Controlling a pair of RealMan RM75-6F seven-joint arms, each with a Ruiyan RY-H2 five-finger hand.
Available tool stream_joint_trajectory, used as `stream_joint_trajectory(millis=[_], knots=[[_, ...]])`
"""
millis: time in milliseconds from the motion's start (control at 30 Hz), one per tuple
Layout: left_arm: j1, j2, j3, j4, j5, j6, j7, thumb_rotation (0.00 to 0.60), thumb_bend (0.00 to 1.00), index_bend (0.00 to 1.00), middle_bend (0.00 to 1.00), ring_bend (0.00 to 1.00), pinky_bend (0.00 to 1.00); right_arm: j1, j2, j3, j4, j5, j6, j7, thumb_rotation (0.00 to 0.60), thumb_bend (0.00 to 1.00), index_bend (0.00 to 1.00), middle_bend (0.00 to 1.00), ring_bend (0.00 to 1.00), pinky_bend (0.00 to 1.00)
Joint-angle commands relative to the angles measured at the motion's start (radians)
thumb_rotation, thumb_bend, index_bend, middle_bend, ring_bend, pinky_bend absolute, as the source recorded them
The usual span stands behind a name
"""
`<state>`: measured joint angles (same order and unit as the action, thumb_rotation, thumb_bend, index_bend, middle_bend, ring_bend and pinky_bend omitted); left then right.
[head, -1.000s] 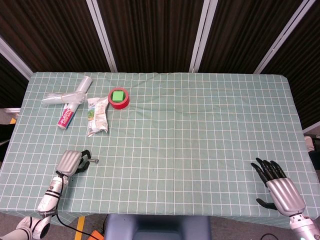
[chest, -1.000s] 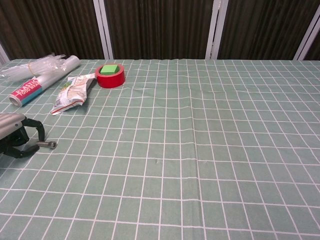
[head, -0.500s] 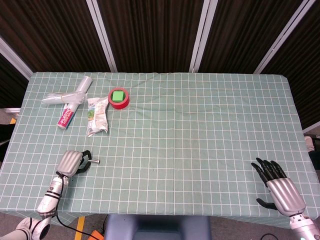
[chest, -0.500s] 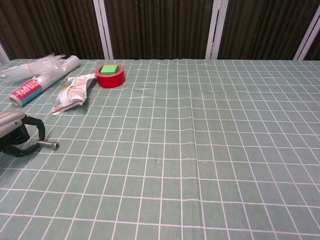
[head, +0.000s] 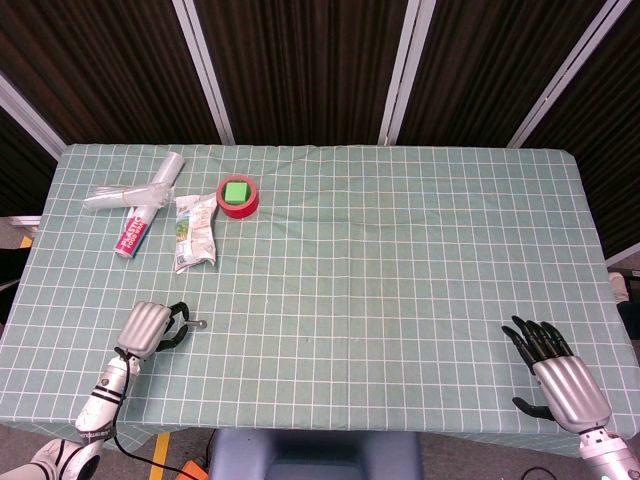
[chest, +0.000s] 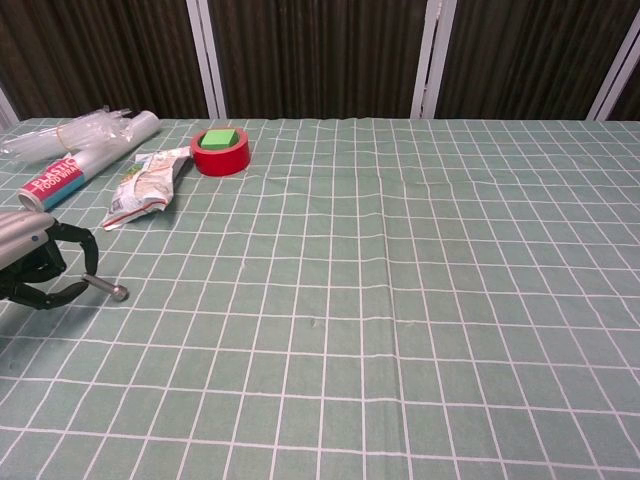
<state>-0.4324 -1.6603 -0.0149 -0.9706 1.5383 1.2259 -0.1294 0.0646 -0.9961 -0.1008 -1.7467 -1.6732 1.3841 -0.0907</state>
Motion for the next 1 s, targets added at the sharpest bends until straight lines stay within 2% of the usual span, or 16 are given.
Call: stream_joint_trajectory(millis=[33, 333, 600, 733, 800, 833, 867, 900, 1000], knots=[[-0.002, 0.015, 0.003, -0.044, 0.006, 0.005, 0.034, 0.600, 0.40, 0.53, 1.00, 1.00, 1.00, 0.000, 0.001, 0.000, -0.002, 0.001, -0.002, 0.000, 0.600, 0.24, 0.00, 0.00, 0.00, 0.00], [-0.016, 0.026, -0.004, -0.115, -0.001, -0.012, 0.094, 0.600, 0.40, 0.49, 1.00, 1.00, 1.00, 0.001, 0.008, -0.003, -0.007, 0.001, -0.005, 0.001, 0.600, 0.24, 0.00, 0.00, 0.00, 0.00], [-0.018, 0.034, -0.004, -0.133, -0.002, -0.012, 0.104, 0.600, 0.40, 0.35, 1.00, 1.00, 1.00, 0.002, 0.009, -0.003, -0.009, 0.003, -0.008, 0.001, 0.600, 0.24, 0.00, 0.00, 0.00, 0.00], [-0.003, 0.056, 0.005, -0.155, 0.018, 0.030, 0.121, 0.600, 0.40, 0.29, 1.00, 1.00, 1.00, 0.001, 0.010, -0.003, -0.009, 0.001, -0.005, 0.001, 0.600, 0.24, 0.00, 0.00, 0.00, 0.00], [0.028, 0.088, 0.017, -0.194, 0.049, 0.110, 0.127, 0.600, 0.40, 0.25, 0.99, 0.99, 1.00, 0.000, 0.011, -0.003, -0.009, 0.001, -0.002, 0.004, 0.600, 0.24, 0.00, 0.00, 0.00, 0.00], [0.048, 0.107, 0.026, -0.220, 0.068, 0.156, 0.119, 0.600, 0.39, 0.21, 0.92, 0.95, 1.00, -0.001, 0.012, -0.002, -0.008, 0.001, -0.001, 0.005, 0.600, 0.24, 0.00, 0.00, 0.00, 0.00], [0.072, 0.131, 0.041, -0.253, 0.090, 0.205, 0.102, 0.600, 0.39, 0.17, 0.78, 0.82, 0.94, -0.001, 0.011, -0.001, -0.007, 0.002, 0.000, 0.005, 0.600, 0.24, 0.00, 0.00, 0.00, 0.00], [0.088, 0.149, 0.055, -0.277, 0.107, 0.235, 0.088, 0.600, 0.39, 0.15, 0.68, 0.72, 0.88, -0.001, 0.011, -0.001, -0.007, 0.003, 0.001, 0.005, 0.600, 0.24, 0.00, 0.00, 0.00, 0.00], [0.116, 0.187, 0.084, -0.324, 0.135, 0.280, 0.068, 0.600, 0.39, 0.07, 0.32, 0.34, 0.55, -0.001, 0.011, -0.001, -0.006, 0.004, -0.001, 0.005, 0.600, 0.24, 0.00, 0.00, 0.00, 0.00]])
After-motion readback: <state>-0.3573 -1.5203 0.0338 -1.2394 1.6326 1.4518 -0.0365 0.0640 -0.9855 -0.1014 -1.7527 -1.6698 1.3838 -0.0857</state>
